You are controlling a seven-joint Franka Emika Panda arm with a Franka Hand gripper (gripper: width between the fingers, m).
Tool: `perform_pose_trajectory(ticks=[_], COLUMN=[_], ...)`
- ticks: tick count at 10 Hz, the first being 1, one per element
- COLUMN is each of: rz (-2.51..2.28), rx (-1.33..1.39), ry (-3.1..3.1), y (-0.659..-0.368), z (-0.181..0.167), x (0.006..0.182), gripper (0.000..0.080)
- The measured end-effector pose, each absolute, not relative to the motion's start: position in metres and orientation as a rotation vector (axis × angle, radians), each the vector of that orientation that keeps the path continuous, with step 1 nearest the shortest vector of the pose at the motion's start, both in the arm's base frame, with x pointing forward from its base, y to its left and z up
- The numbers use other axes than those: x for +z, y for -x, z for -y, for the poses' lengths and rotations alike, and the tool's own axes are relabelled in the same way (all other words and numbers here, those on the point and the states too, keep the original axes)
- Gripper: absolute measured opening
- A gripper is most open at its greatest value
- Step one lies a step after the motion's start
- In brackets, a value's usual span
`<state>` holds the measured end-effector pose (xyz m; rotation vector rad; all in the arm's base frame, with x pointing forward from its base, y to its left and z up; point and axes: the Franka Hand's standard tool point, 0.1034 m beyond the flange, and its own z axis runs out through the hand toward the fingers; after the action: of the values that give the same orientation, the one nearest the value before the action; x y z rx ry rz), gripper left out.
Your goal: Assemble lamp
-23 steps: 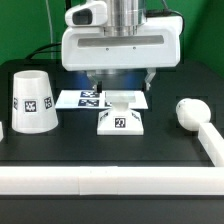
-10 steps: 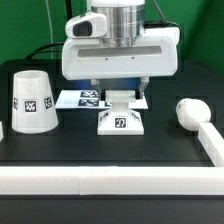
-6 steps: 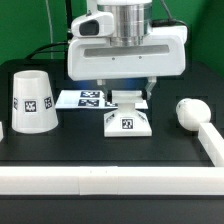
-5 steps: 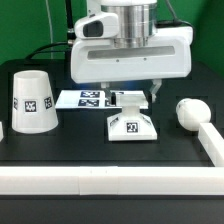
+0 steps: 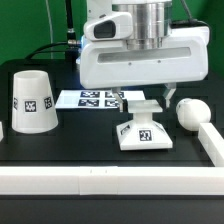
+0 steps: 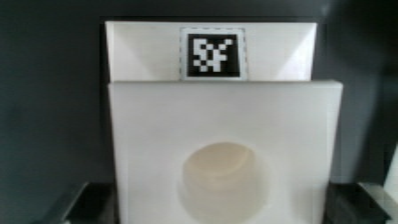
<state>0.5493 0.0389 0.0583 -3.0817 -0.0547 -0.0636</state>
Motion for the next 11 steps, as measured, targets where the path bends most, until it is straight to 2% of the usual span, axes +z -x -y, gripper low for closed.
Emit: perform_pose_trajectory(ticks=[7, 11], rz=[0.108, 0.103], rx=[-0.186, -0.225], ry=[3.061, 3.054], y=[-0.618, -0.631], z=[-0.068, -0.079], x=[0.056, 0.056], gripper=[0.0535, 0.0535])
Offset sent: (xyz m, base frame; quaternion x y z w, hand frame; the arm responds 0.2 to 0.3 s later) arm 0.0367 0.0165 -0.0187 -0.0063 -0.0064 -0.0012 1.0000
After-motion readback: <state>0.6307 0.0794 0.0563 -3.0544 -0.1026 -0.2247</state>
